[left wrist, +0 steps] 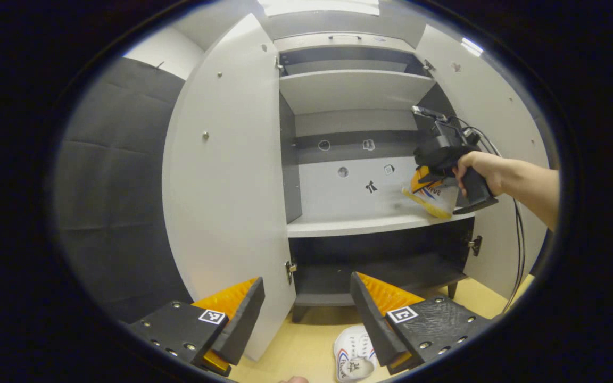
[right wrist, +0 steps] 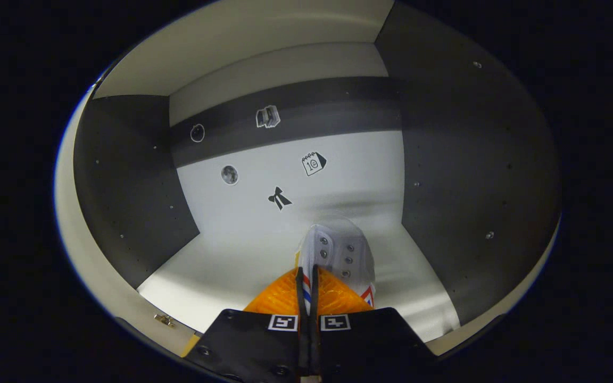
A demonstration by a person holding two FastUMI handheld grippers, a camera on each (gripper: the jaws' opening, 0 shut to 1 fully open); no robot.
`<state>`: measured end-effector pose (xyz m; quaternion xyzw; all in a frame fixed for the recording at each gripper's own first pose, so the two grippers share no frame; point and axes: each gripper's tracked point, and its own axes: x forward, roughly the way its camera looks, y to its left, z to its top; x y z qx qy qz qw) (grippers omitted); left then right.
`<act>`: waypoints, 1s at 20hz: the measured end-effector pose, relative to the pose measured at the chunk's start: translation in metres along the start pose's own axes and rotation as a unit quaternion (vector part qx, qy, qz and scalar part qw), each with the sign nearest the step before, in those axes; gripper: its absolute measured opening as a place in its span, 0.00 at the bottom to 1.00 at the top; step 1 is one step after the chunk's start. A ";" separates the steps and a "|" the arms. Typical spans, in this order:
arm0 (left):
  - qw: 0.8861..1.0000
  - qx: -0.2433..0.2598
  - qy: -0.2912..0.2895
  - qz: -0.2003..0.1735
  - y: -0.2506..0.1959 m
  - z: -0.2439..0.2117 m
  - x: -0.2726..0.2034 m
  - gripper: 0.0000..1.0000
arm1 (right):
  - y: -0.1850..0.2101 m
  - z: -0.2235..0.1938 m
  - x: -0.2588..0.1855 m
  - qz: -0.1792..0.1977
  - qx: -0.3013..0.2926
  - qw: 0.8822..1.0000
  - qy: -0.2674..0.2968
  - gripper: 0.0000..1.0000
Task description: Grab one shoe with the right hand and put it into the shoe cabinet, grab the other shoe with the left hand and put it into the shoe cabinet; then close the right door with the right hand and the left door with the left hand.
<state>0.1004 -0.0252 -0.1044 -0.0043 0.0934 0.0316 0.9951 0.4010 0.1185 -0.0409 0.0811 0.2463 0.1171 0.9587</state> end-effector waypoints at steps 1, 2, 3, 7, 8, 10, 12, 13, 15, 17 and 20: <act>1.000 0.000 0.002 0.000 0.001 -0.002 0.003 0.93 | -0.002 -0.002 0.004 -0.006 -0.001 1.000 0.005 0.02; 1.000 -0.001 0.006 0.000 0.001 -0.004 0.004 0.94 | -0.002 -0.005 0.008 -0.010 -0.007 1.000 0.008 0.02; 1.000 -0.003 0.011 -0.001 0.001 -0.008 0.008 0.94 | 0.000 -0.006 0.008 -0.007 -0.015 1.000 0.011 0.05; 0.999 -0.009 0.040 -0.019 -0.005 -0.025 0.020 0.93 | 0.007 0.004 -0.001 -0.012 -0.048 0.999 -0.022 0.48; 0.998 -0.009 0.047 -0.029 -0.009 -0.029 0.023 0.93 | 0.008 0.008 -0.011 -0.012 -0.057 0.998 -0.032 0.54; 0.996 -0.007 0.067 -0.051 -0.017 -0.041 0.033 0.92 | 0.004 0.015 -0.029 -0.024 -0.072 0.996 -0.055 0.77; 0.994 -0.003 0.087 -0.068 -0.023 -0.056 0.043 0.93 | 0.004 0.017 -0.052 -0.030 -0.082 0.993 -0.080 0.98; 0.992 -0.001 0.099 -0.077 -0.027 -0.064 0.046 0.94 | 0.006 0.018 -0.066 -0.028 -0.085 0.992 -0.092 0.97; 0.988 0.003 0.125 -0.094 -0.033 -0.084 0.053 0.94 | 0.008 0.016 -0.091 -0.025 -0.091 0.989 -0.112 0.97; 0.982 0.008 0.150 -0.111 -0.040 -0.105 0.058 0.94 | 0.013 0.009 -0.117 -0.018 -0.096 0.988 -0.123 0.97; 0.972 0.012 0.193 -0.131 -0.048 -0.147 0.065 0.94 | 0.016 -0.001 -0.149 -0.014 -0.105 0.984 -0.142 0.98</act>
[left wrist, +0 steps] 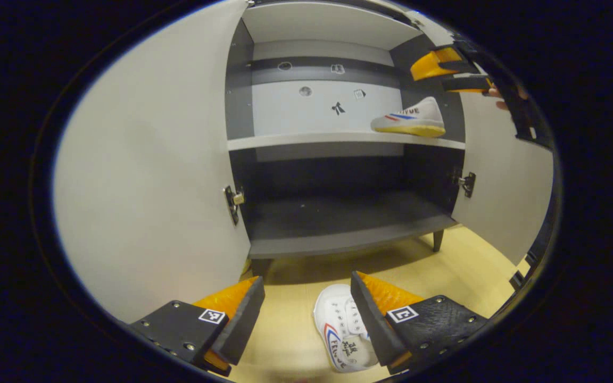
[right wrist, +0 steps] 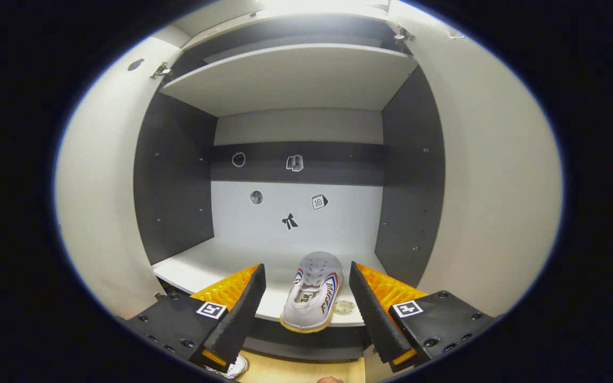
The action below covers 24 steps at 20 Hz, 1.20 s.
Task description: Grab one shoe with the right hand and put it into the shoe cabinet, grab the other shoe with the left hand and put it into the shoe cabinet; then close the right door with the right hand and the left door with the left hand.
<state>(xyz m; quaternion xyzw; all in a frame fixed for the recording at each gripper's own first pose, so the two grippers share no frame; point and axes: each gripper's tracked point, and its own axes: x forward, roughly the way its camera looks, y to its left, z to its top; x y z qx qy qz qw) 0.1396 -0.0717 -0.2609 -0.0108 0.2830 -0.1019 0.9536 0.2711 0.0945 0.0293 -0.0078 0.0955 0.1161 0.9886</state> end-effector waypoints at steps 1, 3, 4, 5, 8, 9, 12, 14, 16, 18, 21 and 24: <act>1.000 -0.001 0.020 -0.007 -0.002 -0.014 0.007 0.94 | 0.000 -0.002 -0.010 0.000 0.000 1.000 -0.002 0.94; 0.998 -0.004 0.057 -0.019 -0.007 -0.042 0.016 0.93 | 0.009 -0.005 -0.031 0.009 0.005 1.000 -0.009 0.94; 0.997 -0.004 0.073 -0.023 -0.009 -0.055 0.021 0.94 | 0.011 -0.007 -0.039 0.013 0.006 1.000 -0.012 0.94; 0.996 -0.004 0.087 -0.027 -0.011 -0.067 0.024 0.93 | 0.012 -0.009 -0.047 0.014 0.004 1.000 -0.012 0.98; 0.992 -0.005 0.123 -0.035 -0.013 -0.093 0.032 0.94 | 0.014 -0.019 -0.062 0.011 0.001 1.000 -0.010 0.98; 0.990 -0.007 0.134 -0.036 -0.014 -0.101 0.035 0.94 | 0.013 -0.023 -0.067 0.008 0.001 1.000 -0.006 0.98; 0.986 -0.011 0.162 -0.040 -0.014 -0.118 0.038 0.94 | 0.012 -0.033 -0.075 0.006 -0.003 1.000 0.005 0.94; 0.984 -0.011 0.176 -0.041 -0.015 -0.128 0.040 0.94 | 0.013 -0.037 -0.080 0.006 -0.006 1.000 0.010 0.94; 0.981 -0.017 0.186 -0.044 -0.016 -0.135 0.043 0.94 | 0.012 -0.041 -0.082 0.003 -0.011 1.000 0.014 0.94; 0.980 -0.019 0.194 -0.044 -0.017 -0.139 0.044 0.95 | 0.012 -0.044 -0.085 0.002 -0.012 1.000 0.019 0.94; 0.976 -0.020 0.211 -0.053 -0.021 -0.151 0.043 0.97 | 0.013 -0.048 -0.088 0.002 -0.006 1.000 0.023 0.98; 0.973 -0.049 0.215 -0.069 -0.031 -0.153 0.045 0.75 | 0.012 -0.049 -0.088 0.000 -0.007 1.000 0.025 0.98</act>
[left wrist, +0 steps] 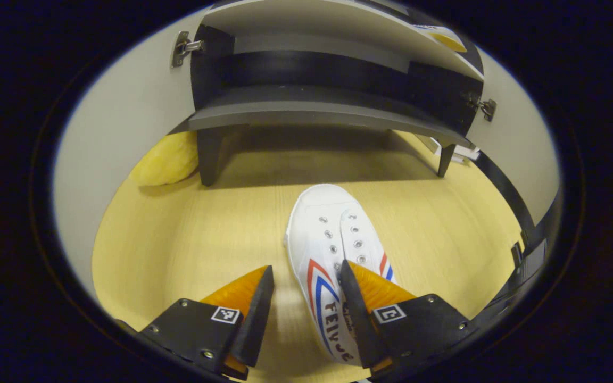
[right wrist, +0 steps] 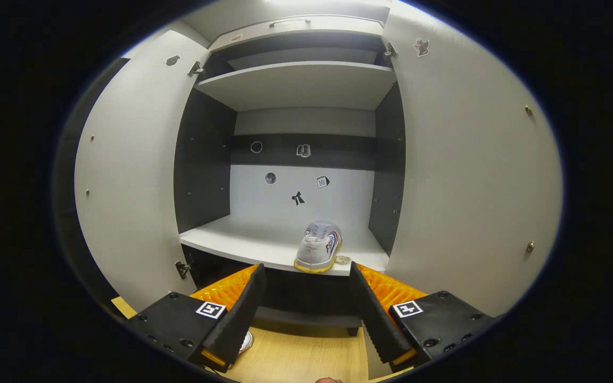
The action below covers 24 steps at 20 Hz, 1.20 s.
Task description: Grab one shoe with the right hand and put it into the shoe cabinet, grab the other shoe with the left hand and put it into the shoe cabinet; then close the right door with the right hand and the left door with the left hand.
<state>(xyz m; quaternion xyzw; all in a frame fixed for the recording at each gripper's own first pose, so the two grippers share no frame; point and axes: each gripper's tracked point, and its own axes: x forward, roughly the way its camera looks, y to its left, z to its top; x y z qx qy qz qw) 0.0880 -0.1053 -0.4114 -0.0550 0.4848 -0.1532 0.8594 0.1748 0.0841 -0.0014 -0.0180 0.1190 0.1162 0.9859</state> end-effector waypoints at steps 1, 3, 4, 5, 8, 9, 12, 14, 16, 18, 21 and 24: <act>1.000 -0.008 0.004 -0.017 -0.006 -0.001 0.003 0.75 | 0.000 -0.001 0.000 0.000 -0.001 1.000 0.001 0.98; 0.999 -0.028 0.008 -0.021 -0.009 -0.001 0.000 0.53 | 0.002 -0.002 -0.001 0.002 0.002 1.000 0.002 0.98; 0.999 -0.029 0.009 -0.018 -0.008 -0.001 0.002 0.47 | 0.003 -0.002 -0.002 0.003 0.003 1.000 0.003 0.98; 0.999 -0.026 0.013 -0.015 -0.008 0.001 -0.002 0.44 | 0.004 -0.003 -0.002 0.003 0.003 1.000 0.005 0.98; 1.000 -0.027 0.012 -0.011 -0.008 0.003 0.000 0.34 | 0.005 -0.007 -0.006 0.005 -0.001 1.000 0.010 0.98; 0.999 -0.031 0.008 -0.005 -0.004 0.005 -0.001 0.27 | 0.005 -0.007 -0.005 0.004 -0.001 1.000 0.010 0.98; 0.999 -0.052 -0.009 0.000 0.000 0.008 0.006 0.11 | 0.003 -0.005 -0.009 0.001 0.001 1.000 0.008 0.98; 0.998 -0.057 -0.015 0.003 -0.003 0.014 -0.007 0.02 | 0.001 -0.003 -0.011 -0.001 0.001 1.000 0.005 0.98; 0.998 -0.054 -0.018 -0.002 -0.002 0.018 -0.010 0.02 | -0.001 -0.003 -0.013 -0.003 0.001 1.000 0.004 0.98; 0.998 -0.055 -0.021 -0.011 -0.004 0.026 -0.013 0.00 | -0.002 -0.004 -0.015 -0.004 0.002 1.000 0.005 0.98; 0.998 -0.045 -0.040 -0.021 -0.012 0.043 -0.030 0.02 | -0.004 -0.005 -0.018 -0.007 0.003 1.000 0.005 0.98; 0.997 -0.038 -0.062 -0.032 -0.018 0.061 -0.052 0.02 | -0.005 -0.006 -0.022 -0.008 0.004 1.000 0.006 0.98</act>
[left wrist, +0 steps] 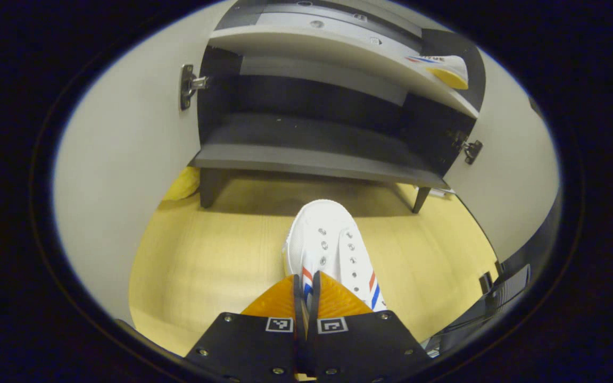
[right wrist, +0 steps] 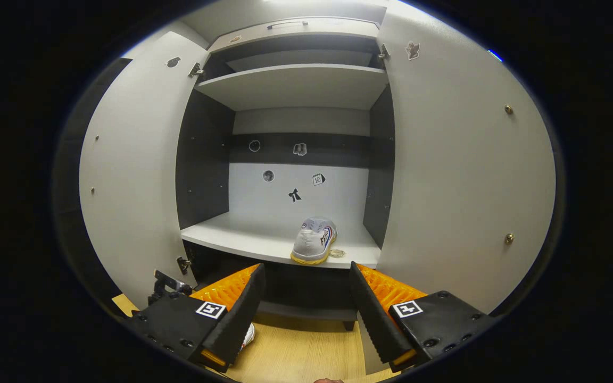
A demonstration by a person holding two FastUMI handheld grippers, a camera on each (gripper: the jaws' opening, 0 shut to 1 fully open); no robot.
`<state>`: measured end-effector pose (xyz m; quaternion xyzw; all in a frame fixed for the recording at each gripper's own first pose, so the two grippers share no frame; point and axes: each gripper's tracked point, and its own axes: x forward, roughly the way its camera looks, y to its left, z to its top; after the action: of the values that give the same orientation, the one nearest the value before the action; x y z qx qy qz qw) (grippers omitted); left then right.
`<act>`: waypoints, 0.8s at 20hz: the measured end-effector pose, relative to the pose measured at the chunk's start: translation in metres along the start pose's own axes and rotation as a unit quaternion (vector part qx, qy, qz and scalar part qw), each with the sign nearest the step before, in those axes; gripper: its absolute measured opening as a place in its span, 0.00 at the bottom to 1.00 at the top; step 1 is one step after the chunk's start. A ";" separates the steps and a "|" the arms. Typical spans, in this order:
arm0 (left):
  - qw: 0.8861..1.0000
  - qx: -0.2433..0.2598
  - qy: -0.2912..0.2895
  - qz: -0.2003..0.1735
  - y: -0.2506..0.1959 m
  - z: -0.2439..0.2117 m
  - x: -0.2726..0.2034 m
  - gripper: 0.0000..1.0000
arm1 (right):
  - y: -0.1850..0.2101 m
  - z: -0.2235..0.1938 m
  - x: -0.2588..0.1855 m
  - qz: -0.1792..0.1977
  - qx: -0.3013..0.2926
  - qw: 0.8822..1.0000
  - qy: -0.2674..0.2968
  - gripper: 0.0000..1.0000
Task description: Grab one shoe with the right hand and put it into the shoe cabinet, grab the other shoe with the left hand and put it into the shoe cabinet; then close the right door with the right hand and the left door with the left hand.
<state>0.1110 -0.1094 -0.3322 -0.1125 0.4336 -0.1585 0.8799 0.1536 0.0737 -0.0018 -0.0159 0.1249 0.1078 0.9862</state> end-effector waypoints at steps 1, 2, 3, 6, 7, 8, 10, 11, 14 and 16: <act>1.000 0.001 -0.009 -0.003 -0.002 0.007 -0.007 0.02 | 0.000 -0.001 -0.002 0.000 0.000 1.000 0.000 0.98; 1.000 0.004 -0.018 -0.007 -0.002 0.012 -0.013 0.02 | 0.000 -0.001 -0.003 -0.001 0.000 1.000 0.000 0.98; 1.000 0.007 -0.029 -0.011 -0.003 0.020 -0.019 0.02 | -0.001 -0.002 -0.005 -0.001 0.000 1.000 0.000 0.98; 0.997 0.019 -0.066 -0.027 -0.007 0.051 -0.052 0.00 | -0.004 -0.005 -0.008 -0.003 0.001 1.000 0.002 0.98; 0.996 0.023 -0.077 -0.032 -0.008 0.063 -0.065 0.01 | -0.005 -0.006 -0.009 -0.003 0.001 1.000 0.003 0.98; 0.995 0.025 -0.090 -0.036 -0.008 0.073 -0.077 0.01 | -0.006 -0.006 -0.010 -0.004 0.002 1.000 0.004 0.98; 0.992 0.025 -0.113 -0.042 -0.004 0.091 -0.101 0.00 | -0.008 -0.008 -0.013 -0.005 0.002 1.000 0.005 0.98; 0.991 0.025 -0.125 -0.046 -0.001 0.101 -0.112 0.00 | -0.009 -0.009 -0.014 -0.005 0.002 1.000 0.006 0.98; 0.986 0.028 -0.158 -0.055 -0.001 0.104 -0.119 0.01 | -0.014 -0.009 -0.019 -0.008 0.001 1.000 0.004 0.98; 0.982 0.032 -0.178 -0.061 -0.001 0.103 -0.119 0.01 | -0.016 -0.011 -0.021 -0.010 0.000 1.000 0.004 0.98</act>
<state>0.1244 -0.0595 -0.1837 -0.1369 0.2568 -0.2029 0.9350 0.1344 0.0531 -0.0067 -0.0173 0.1286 0.0980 0.9867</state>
